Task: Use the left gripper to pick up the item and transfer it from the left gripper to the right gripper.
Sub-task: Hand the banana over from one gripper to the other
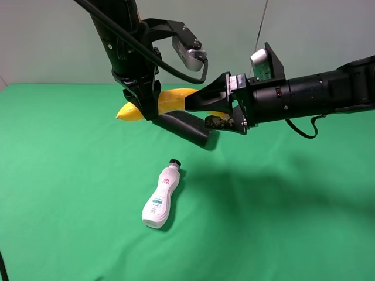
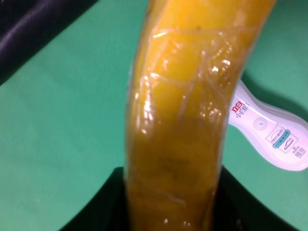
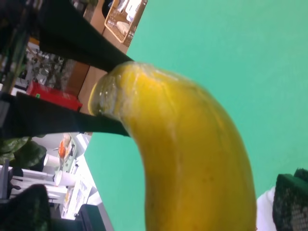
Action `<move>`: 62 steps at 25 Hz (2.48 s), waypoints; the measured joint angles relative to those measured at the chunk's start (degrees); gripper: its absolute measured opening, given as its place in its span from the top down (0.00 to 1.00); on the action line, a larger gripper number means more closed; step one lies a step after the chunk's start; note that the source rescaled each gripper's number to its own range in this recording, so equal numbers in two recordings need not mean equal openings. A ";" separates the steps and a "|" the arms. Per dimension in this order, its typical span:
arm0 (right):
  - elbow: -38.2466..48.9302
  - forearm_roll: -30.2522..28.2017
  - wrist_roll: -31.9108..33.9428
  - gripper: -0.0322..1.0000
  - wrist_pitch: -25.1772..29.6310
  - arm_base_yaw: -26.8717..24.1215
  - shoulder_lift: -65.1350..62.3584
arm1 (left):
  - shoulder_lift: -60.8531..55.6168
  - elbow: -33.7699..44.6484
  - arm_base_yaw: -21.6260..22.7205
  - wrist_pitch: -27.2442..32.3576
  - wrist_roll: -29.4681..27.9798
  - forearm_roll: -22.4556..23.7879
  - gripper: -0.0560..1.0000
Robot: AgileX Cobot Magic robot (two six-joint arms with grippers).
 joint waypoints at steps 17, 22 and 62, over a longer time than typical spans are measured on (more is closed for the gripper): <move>0.00 3.40 -2.64 0.08 -0.66 0.00 0.00 | 0.00 0.00 0.00 0.05 0.14 0.00 0.95; 0.00 3.97 -3.40 0.27 -0.67 0.00 0.00 | 0.00 0.00 0.00 0.05 0.14 0.00 0.95; 0.00 5.10 -6.68 0.97 1.37 0.00 0.06 | 0.02 0.00 0.00 -6.39 5.18 -4.14 0.05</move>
